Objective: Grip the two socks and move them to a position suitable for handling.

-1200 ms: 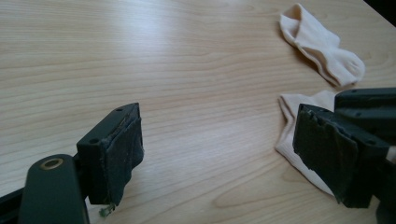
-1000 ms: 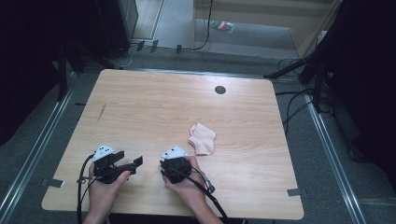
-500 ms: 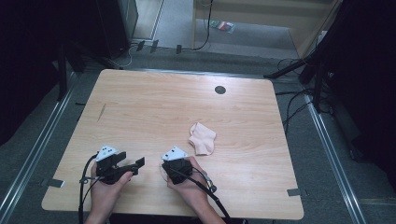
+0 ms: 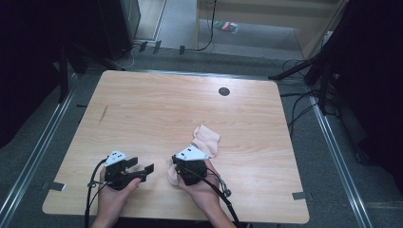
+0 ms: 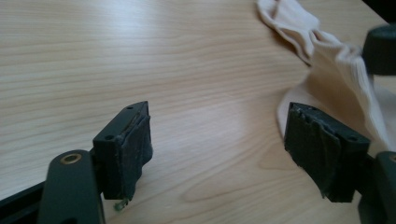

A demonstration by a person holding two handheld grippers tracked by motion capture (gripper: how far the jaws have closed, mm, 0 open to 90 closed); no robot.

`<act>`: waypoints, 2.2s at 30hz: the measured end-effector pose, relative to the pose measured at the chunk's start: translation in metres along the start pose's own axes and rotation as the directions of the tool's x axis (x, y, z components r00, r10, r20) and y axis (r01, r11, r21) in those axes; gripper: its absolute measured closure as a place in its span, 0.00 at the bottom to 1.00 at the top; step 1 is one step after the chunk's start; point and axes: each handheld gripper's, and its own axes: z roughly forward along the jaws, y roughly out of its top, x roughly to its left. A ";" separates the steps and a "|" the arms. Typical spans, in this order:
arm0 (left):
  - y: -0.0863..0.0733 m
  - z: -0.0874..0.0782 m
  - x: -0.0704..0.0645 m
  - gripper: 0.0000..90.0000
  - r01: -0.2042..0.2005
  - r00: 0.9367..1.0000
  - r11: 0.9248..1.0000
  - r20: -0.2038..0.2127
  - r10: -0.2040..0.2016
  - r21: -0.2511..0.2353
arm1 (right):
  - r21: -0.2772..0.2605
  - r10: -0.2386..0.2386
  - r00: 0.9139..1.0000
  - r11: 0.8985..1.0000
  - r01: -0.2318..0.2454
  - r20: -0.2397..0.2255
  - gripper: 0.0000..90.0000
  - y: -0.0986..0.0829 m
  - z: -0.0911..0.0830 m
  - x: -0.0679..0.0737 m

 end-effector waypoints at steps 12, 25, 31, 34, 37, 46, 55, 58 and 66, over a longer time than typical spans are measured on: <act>-0.002 0.026 -0.041 0.49 -0.140 0.990 0.989 0.028 0.139 0.037 | -0.081 0.113 0.993 0.990 -0.116 -0.038 1.00 -0.014 -0.026 -0.019; -0.009 0.046 -0.068 0.71 -0.271 0.962 0.956 0.007 0.272 0.113 | -0.088 0.127 0.991 0.988 -0.129 -0.032 1.00 -0.024 -0.033 -0.030; -0.011 0.046 -0.071 0.97 -0.280 0.960 0.953 0.021 0.279 0.113 | -0.082 0.145 0.989 0.986 -0.148 -0.040 1.00 -0.029 -0.034 -0.035; -0.011 0.046 -0.070 0.99 -0.269 0.963 0.957 0.024 0.268 0.112 | -0.085 0.147 0.989 0.985 -0.149 -0.036 1.00 -0.030 -0.036 -0.037; -0.011 0.038 -0.060 1.00 -0.243 0.970 0.966 0.018 0.242 0.090 | -0.101 0.154 0.988 0.983 -0.155 -0.024 1.00 -0.033 -0.043 -0.042; -0.005 0.014 -0.044 1.00 -0.236 0.972 0.970 0.022 0.235 0.066 | -0.102 0.194 0.981 0.975 -0.195 -0.019 1.00 -0.050 -0.055 -0.057; -0.013 0.014 -0.042 0.99 -0.261 0.965 0.960 0.050 0.257 0.098 | -0.028 0.232 0.973 0.972 -0.232 0.002 0.82 -0.076 -0.057 -0.076; -0.013 0.011 -0.039 0.95 -0.248 0.969 0.965 0.038 0.246 0.081 | -0.051 0.262 0.965 0.964 -0.262 0.004 0.79 -0.076 -0.062 -0.079; -0.009 0.009 -0.031 0.73 -0.190 0.982 0.980 0.001 0.190 0.055 | -0.037 0.215 0.976 0.976 -0.214 0.041 0.76 -0.076 -0.057 -0.065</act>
